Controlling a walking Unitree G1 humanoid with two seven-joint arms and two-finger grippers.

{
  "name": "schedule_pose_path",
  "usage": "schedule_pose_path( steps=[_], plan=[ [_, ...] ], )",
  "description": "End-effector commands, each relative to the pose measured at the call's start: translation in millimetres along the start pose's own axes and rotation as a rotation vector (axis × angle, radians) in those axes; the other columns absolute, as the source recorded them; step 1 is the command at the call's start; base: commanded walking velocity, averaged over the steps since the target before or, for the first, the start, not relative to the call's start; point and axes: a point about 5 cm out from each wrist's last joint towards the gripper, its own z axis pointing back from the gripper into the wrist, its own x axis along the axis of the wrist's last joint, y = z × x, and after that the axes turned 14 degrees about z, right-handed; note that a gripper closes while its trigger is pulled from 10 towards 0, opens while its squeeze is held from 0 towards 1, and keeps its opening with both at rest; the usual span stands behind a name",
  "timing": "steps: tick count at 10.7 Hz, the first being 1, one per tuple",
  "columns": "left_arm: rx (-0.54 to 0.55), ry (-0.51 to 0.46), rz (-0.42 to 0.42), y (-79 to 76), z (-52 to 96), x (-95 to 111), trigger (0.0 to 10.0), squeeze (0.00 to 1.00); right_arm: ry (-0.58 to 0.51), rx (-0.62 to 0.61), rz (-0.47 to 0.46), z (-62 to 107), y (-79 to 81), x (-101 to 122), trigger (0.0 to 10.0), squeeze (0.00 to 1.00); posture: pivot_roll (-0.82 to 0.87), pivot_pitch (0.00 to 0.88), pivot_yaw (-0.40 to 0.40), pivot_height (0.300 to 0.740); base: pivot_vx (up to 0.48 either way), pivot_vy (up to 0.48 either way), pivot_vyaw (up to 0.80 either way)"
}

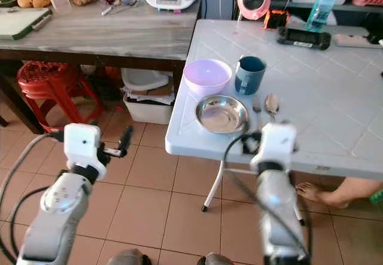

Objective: Setting the table

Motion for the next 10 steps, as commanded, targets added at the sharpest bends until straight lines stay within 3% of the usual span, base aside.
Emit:
schedule_pose_path(
  steps=[1,3,8,10],
  plan=[
    [0.000,0.006,-0.019,2.6,4.0,2.9,10.0,0.00,0.014,-0.004,-0.021,-3.6,-3.3,-0.2,10.0,0.00,0.07,0.022,0.039,0.740,0.000,0.000,0.00],
    [-0.018,0.015,-0.048,4.0,7.7,5.2,10.0,0.00,0.035,-0.009,-0.044,-8.0,-8.1,-1.6,10.0,0.00,0.08,0.038,0.053,0.740,0.000,0.000,0.00],
    [-0.047,0.071,-0.100,10.4,18.7,10.4,10.0,0.00,0.041,0.085,-0.245,-21.1,1.2,11.5,10.0,0.00,0.12,0.087,0.104,0.740,0.000,0.000,0.00],
    [-0.066,0.074,-0.100,9.5,17.7,14.1,10.0,0.00,0.037,0.110,-0.247,-21.4,6.1,13.2,10.0,0.00,0.12,0.085,0.110,0.740,0.000,0.000,0.00]
  ],
)
